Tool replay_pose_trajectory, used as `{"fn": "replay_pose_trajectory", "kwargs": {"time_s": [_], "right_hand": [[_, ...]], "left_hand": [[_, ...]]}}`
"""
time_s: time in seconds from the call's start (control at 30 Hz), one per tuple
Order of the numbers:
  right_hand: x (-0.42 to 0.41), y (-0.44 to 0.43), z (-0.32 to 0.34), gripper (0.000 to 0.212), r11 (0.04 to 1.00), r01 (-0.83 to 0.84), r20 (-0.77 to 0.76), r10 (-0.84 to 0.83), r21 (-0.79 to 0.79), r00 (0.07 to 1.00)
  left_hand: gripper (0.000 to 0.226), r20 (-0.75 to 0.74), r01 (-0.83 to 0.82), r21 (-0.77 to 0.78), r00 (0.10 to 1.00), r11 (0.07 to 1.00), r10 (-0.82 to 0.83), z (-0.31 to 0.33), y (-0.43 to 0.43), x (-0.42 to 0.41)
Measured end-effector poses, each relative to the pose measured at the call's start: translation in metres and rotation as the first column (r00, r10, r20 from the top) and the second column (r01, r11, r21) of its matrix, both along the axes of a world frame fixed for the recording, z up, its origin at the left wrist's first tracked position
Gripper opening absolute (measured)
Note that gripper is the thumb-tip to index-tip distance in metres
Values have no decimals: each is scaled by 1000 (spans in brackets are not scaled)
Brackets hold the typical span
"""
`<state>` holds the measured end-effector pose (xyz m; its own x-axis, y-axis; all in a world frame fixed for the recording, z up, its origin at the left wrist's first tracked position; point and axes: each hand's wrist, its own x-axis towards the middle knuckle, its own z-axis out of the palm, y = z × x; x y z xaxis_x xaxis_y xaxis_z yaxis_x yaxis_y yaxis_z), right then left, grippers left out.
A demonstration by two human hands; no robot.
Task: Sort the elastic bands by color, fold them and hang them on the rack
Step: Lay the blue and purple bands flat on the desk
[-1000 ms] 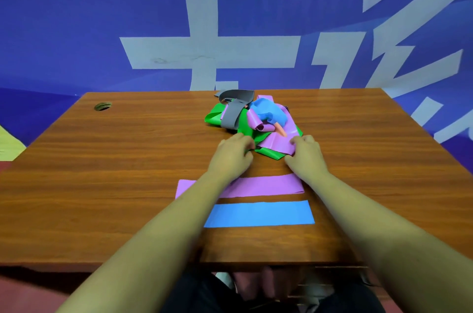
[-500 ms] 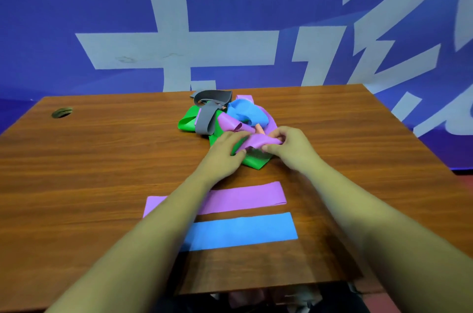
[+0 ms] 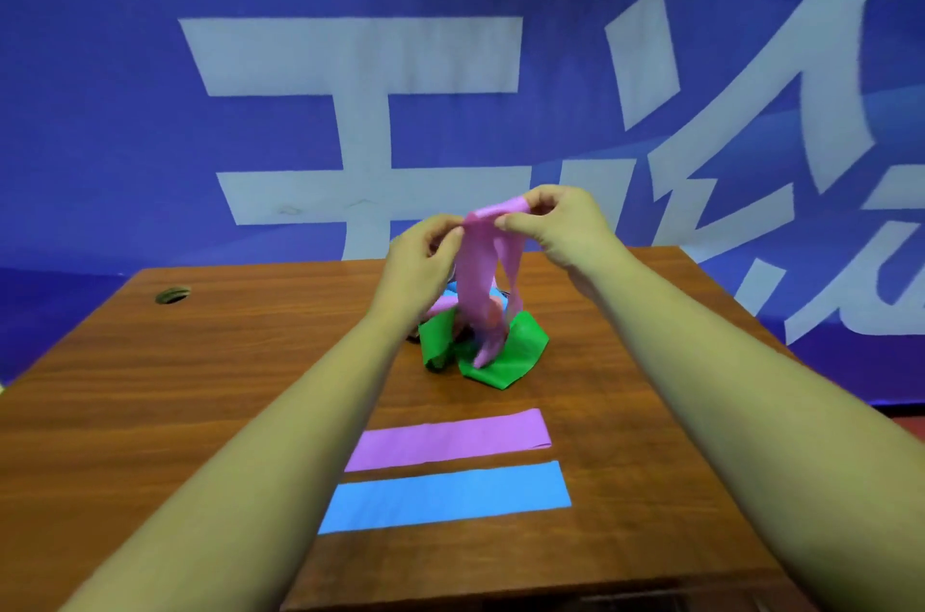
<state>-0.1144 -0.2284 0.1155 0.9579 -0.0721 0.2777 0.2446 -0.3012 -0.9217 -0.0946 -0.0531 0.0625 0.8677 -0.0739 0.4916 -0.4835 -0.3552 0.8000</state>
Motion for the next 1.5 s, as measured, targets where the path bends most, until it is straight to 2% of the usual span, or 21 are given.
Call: {"fn": "replay_pose_trajectory", "kwargs": {"time_s": [0.17,0.27,0.4,0.5,0.57,0.63,0.7,0.8,0.87,0.93,1.0,1.07,1.17,1.23,1.37,1.5], "right_hand": [[-21,3,26,18,998,-42,41,40,57,998],[-32,6,39,19,995,-68,46,65,76,997],[-40,12,46,12,978,-122,-48,131,167,990],[-45,17,49,13,967,-109,-91,132,229,987],[-48,21,51,21,973,-66,-110,92,220,990],[-50,24,51,26,980,-35,-119,59,197,991],[-52,27,50,25,982,-8,-123,32,188,992],[-54,25,51,32,980,18,-121,6,199,993],[-54,21,49,34,977,44,-121,-19,208,992],[-53,16,46,25,975,73,-150,-41,211,988],[-52,12,39,19,971,81,-191,-38,223,981],[-53,9,31,17,959,53,-251,19,277,968],[-54,7,22,38,933,-50,-342,180,357,922],[-56,8,16,44,909,-118,-374,279,399,884],[-61,12,11,14,900,-188,-305,321,394,897],[-64,18,15,8,894,-227,-233,332,385,914]], "left_hand": [[16,63,-4,-84,998,996,9,49,5,-6],[15,60,28,-35,998,999,-26,63,6,-12],[14,33,14,8,999,1000,-14,53,8,-22],[7,-57,27,-160,998,987,-37,42,7,-37],[16,-114,113,-286,982,952,-151,33,4,-53],[30,-178,218,-207,950,954,-256,23,3,-66],[35,-233,283,-75,927,956,-292,14,2,-73],[19,-122,225,16,967,974,-222,6,1,-75],[11,-107,182,-37,977,983,-185,6,0,-78],[10,-145,173,-155,970,973,-195,9,1,-79],[11,-112,160,-193,977,968,-184,15,4,-76],[11,-81,139,-223,984,965,-160,24,5,-74],[11,-87,110,-304,986,946,-142,37,5,-73],[13,-87,116,-308,985,944,-150,41,7,-72],[12,-103,76,-274,989,959,-108,43,13,-70],[13,-74,88,-179,992,980,-103,41,20,-75]]}}
